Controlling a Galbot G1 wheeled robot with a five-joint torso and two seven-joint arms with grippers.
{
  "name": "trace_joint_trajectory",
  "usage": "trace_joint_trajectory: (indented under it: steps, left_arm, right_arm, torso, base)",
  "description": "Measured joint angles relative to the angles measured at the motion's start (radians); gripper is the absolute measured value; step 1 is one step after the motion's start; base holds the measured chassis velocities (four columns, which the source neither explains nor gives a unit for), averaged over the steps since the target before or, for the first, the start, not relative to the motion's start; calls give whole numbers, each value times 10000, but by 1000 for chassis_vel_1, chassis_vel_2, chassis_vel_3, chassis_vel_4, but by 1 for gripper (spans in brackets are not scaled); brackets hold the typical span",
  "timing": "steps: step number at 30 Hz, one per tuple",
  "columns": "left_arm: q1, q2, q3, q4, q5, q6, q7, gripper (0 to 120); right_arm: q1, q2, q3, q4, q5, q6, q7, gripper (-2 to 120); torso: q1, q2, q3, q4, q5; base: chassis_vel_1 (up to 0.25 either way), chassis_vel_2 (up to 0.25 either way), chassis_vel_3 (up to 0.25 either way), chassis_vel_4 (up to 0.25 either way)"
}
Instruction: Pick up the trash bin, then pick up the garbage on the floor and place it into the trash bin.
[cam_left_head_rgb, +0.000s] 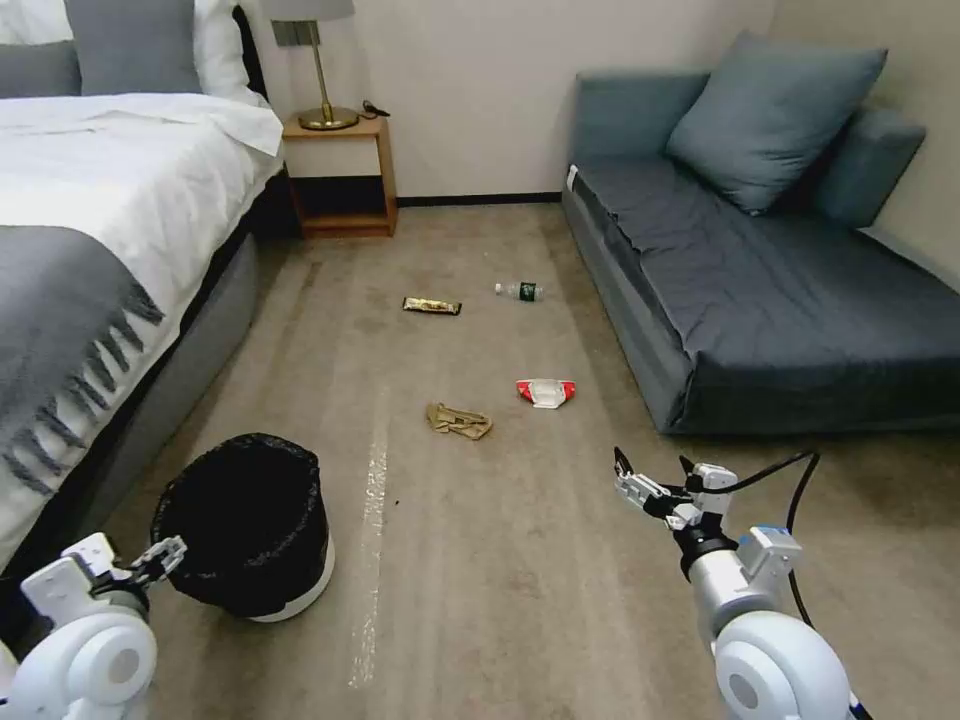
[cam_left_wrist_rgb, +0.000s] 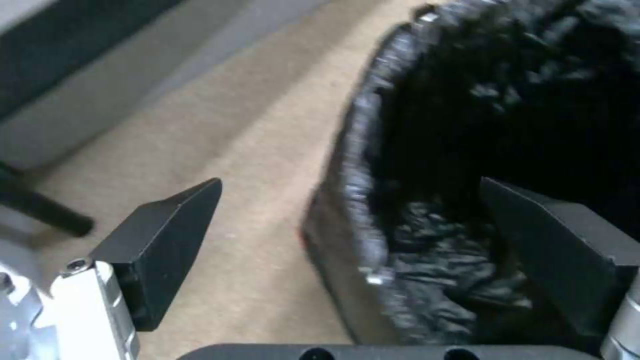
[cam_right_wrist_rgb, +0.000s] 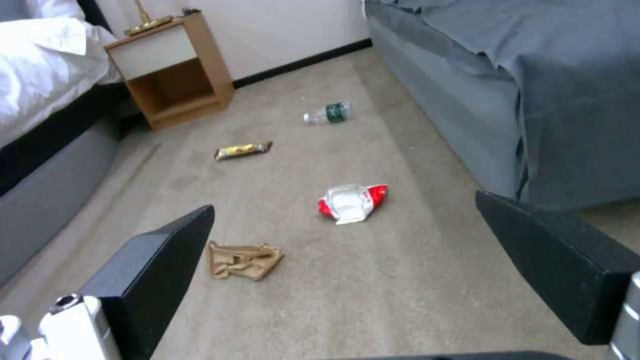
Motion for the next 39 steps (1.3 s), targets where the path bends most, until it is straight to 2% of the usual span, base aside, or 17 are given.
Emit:
trace_joint_trajectory:
  steps: [7, 14, 17, 21, 22, 25, 26, 29, 31, 32, 35, 36, 39]
  left_arm:
    - [-344, -77, 76, 131, -244, 278, 24, 98]
    - [-1001, -123, 149, 875, -579, 571, -181, 97]
    - [-1184, -139, 162, 1033, -723, 694, -211, 95]
    - [-1779, -259, 305, 1714, -923, 904, -193, 88]
    - [-1779, -259, 305, 1714, -923, 904, -193, 88]
    - [-2112, -331, 337, 2145, -956, 987, -181, 73]
    - [-2112, -331, 337, 2145, -956, 987, -181, 73]
    - [-2356, -318, 291, 2563, -1288, 969, -189, 61]
    - [-2408, -318, 286, 2677, -1309, 963, -185, 57]
    - [-2437, -329, 284, 2735, -1310, 956, -170, 52]
    - [-2453, -401, 281, 2771, -1264, 892, 16, 39]
    - [-2453, -401, 281, 2771, -1264, 892, 16, 39]
    - [-2429, -436, 261, 2779, -1123, 770, 231, 23]
  right_arm:
    - [35, 8, 11, -8, 29, 0, 35, 100]
    - [77, 1, 117, -87, 76, 3, 137, 100]
    - [106, 14, 117, -89, 88, 2, 184, 100]
    - [179, 83, 48, -89, 118, -70, 265, 100]
    - [179, 83, 48, -89, 118, -70, 265, 100]
    - [201, 93, 40, -89, 166, -129, 361, 100]
    - [201, 93, 40, -89, 166, -129, 361, 100]
    - [229, 82, 40, -92, 285, -172, 410, 100]
    - [260, 85, 33, -92, 326, -207, 419, 100]
    - [295, 89, 26, -92, 347, -224, 424, 100]
    - [349, 100, 19, -123, 388, -250, 440, 100]
    - [349, 100, 19, -123, 388, -250, 440, 100]
    - [361, 97, 11, -150, 401, -253, 451, 100]
  torso:
    - [0, 0, 0, -1, 0]
    - [0, 0, -1, -1, 0]
    - [0, 0, -1, -1, 0]
    - [1, 0, 0, -1, -1]
    - [1, 0, 0, -1, -1]
    - [0, 0, 0, 0, 1]
    - [0, 0, 0, 0, 1]
    - [0, 1, -4, 4, 25]
    - [0, 2, -5, 4, 30]
    - [-1, 3, -6, 5, 31]
    - [-1, 3, -5, 6, 15]
    - [-1, 3, -5, 6, 15]
    - [-1, 3, -4, 5, 7]
  base:
    - [0, 0, 0, 0]
    - [0, 0, 0, 0]
    - [0, 0, 0, 0]
    - [0, 0, 0, 0]
    - [0, 0, 0, 0]
    - [0, 0, 0, 0]
    - [0, 0, 0, 0]
    - [0, 0, 0, 0]
    - [0, 0, 0, 0]
    - [0, 0, 0, 0]
    - [0, 0, 0, 0]
    - [0, 0, 0, 0]
    - [0, 0, 0, 0]
